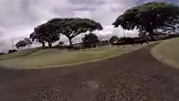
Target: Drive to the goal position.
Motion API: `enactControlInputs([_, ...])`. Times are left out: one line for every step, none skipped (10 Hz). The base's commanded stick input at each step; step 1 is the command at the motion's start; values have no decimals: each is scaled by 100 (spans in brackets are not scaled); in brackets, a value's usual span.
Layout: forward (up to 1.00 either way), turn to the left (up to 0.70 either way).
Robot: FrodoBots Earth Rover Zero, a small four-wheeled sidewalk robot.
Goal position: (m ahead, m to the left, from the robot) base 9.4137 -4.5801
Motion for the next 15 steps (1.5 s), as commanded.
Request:
enactControlInputs([85,-19])
enactControlInputs([85,0])
enactControlInputs([85,0])
enactControlInputs([85,0])
enactControlInputs([85,0])
enactControlInputs([85,-19])
enactControlInputs([85,-27])
enactControlInputs([85,-27])
enactControlInputs([85,-27])
enactControlInputs([85,-27])
enactControlInputs([85,-27])
enactControlInputs([85,-27])
enactControlInputs([85,-27])
enactControlInputs([85,-25])
enactControlInputs([85,0])
